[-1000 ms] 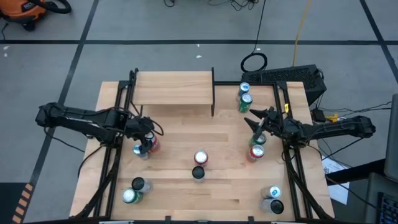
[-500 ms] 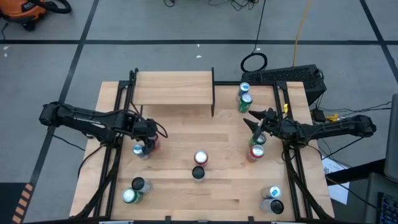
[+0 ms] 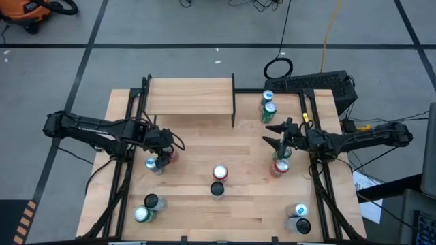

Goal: Place canned beverage on shelf
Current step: Put the left orange soda can on the shelf

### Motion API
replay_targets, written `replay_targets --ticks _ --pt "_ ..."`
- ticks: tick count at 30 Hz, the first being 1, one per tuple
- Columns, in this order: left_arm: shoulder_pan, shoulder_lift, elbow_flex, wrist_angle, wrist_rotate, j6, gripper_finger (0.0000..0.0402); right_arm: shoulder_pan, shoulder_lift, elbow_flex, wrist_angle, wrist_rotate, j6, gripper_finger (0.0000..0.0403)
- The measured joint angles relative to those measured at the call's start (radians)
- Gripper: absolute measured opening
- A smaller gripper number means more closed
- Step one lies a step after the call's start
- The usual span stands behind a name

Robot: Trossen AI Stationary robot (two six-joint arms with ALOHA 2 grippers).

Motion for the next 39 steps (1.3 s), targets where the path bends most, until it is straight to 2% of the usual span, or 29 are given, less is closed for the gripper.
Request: replay_targets --ticks 5,8,11,16,20,24,28,39 --pt "0.000 0.000 0.132 -0.008 -0.001 0.111 0.0283 0.017 0.157 0.166 0.004 -0.102 -0.148 0.0262" --pt "0.001 0.008 0.213 -0.005 -0.001 0.217 0.0284 0.004 0.268 0.283 -0.012 -0.104 -0.210 0.0285" --pt "0.004 0.035 0.284 0.001 -0.004 0.323 0.0285 -0.020 0.379 0.415 -0.058 -0.141 -0.218 0.0314" --pt "0.004 0.103 0.371 0.006 -0.065 0.467 0.0286 -0.067 0.559 0.608 -0.173 -0.255 -0.189 0.0349" --pt "0.004 0.161 0.412 0.026 -0.080 0.536 0.0286 -0.098 0.674 0.730 -0.231 -0.330 -0.187 0.0356" --pt "0.003 0.196 0.436 0.109 -0.073 0.583 0.0287 -0.109 0.763 0.842 -0.289 -0.361 -0.241 0.0357" --pt "0.004 0.204 0.436 0.172 -0.061 0.647 0.0287 -0.108 0.848 0.930 -0.323 -0.439 -0.289 0.0357" --pt "0.004 0.204 0.436 0.246 -0.042 0.746 0.0287 -0.109 0.970 1.020 -0.329 -0.469 -0.320 0.0357"
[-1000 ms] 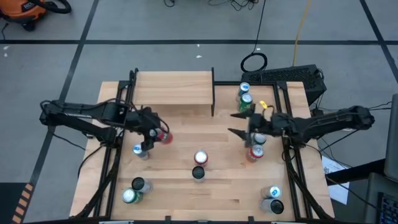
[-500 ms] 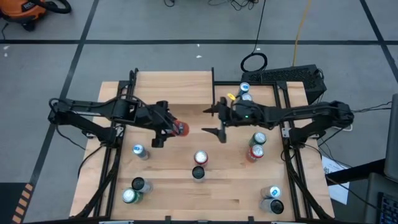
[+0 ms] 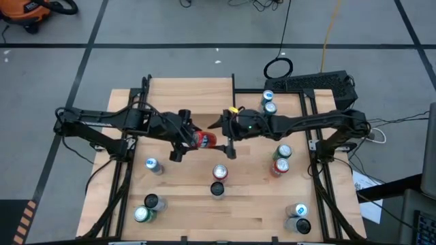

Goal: Place canned beverage on shelf
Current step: Put the left orange soda can on the shelf

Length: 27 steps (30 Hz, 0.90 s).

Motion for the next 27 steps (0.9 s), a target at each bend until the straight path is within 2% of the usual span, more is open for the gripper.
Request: replay_targets --ticks 9,17,21,23,25,27 --pt "-0.001 0.000 0.000 0.030 0.021 0.027 0.0287 0.000 0.063 0.023 0.007 0.002 0.013 0.0349" --pt "-0.001 -0.002 0.000 0.037 0.022 0.025 0.0293 0.000 0.069 0.023 0.022 -0.002 0.013 0.0282" --pt "-0.001 -0.002 0.000 0.041 0.022 0.004 0.0312 0.000 0.069 0.023 0.029 0.008 0.017 0.0277" --pt "-0.001 -0.002 0.000 0.048 0.017 -0.030 0.0330 0.001 0.070 0.019 0.045 0.048 0.023 0.0279" --pt "0.001 -0.002 0.003 0.050 0.005 -0.038 0.0351 0.002 0.072 -0.010 0.127 0.087 0.033 0.0279" --pt "0.001 -0.010 0.003 0.016 -0.019 -0.037 0.0374 -0.004 0.073 -0.053 0.225 0.081 0.058 0.0278"
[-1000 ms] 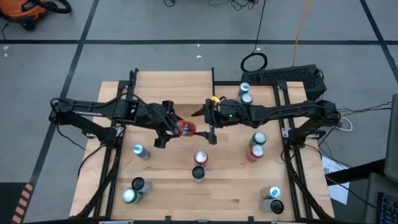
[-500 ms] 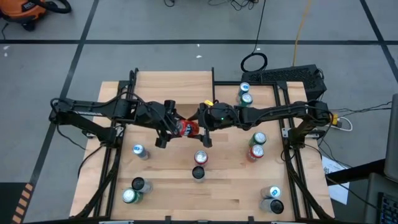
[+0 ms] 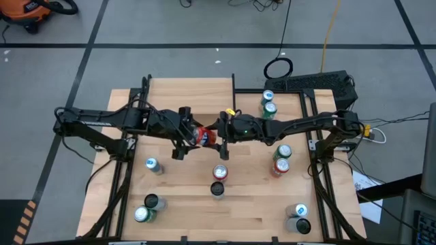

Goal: Place canned beverage on shelf
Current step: Put the left orange soda can on the shelf

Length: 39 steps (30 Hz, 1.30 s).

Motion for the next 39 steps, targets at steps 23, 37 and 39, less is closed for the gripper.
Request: replay_targets --ticks 23,37,39 --pt "0.090 -0.187 -0.566 1.053 0.088 -0.017 0.0390 -0.010 -0.006 -0.328 0.752 0.027 -0.050 0.0284" --pt "0.131 -0.036 -0.579 1.340 0.197 -0.026 0.0390 -0.016 -0.003 -0.328 0.746 0.053 -0.062 0.0285" --pt "0.137 -0.037 -0.579 1.345 0.198 -0.026 0.0385 -0.015 -0.003 -0.328 0.740 0.053 -0.064 0.0286"
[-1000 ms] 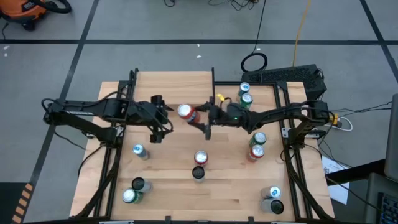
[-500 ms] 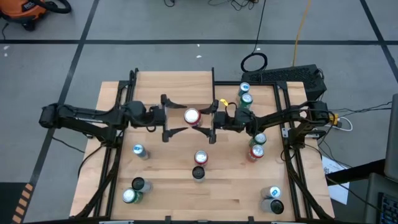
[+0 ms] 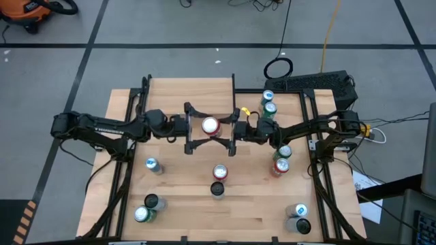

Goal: Place canned beverage on shelf
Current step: Put the left orange soda can on the shelf

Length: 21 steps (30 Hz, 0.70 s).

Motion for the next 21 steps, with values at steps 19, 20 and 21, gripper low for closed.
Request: replay_targets --ticks 19,20,21 --pt "0.099 -0.060 0.010 -0.098 0.039 -0.094 0.0275 -0.014 -0.004 0.005 -0.045 0.030 0.069 0.0328" --pt "0.115 -0.075 0.020 -0.132 0.043 -0.087 0.0275 -0.014 -0.010 0.005 -0.048 0.045 0.075 0.0337" --pt "0.134 -0.090 0.035 -0.171 0.039 -0.079 0.0275 -0.013 -0.018 0.004 -0.059 0.066 0.080 0.0344"
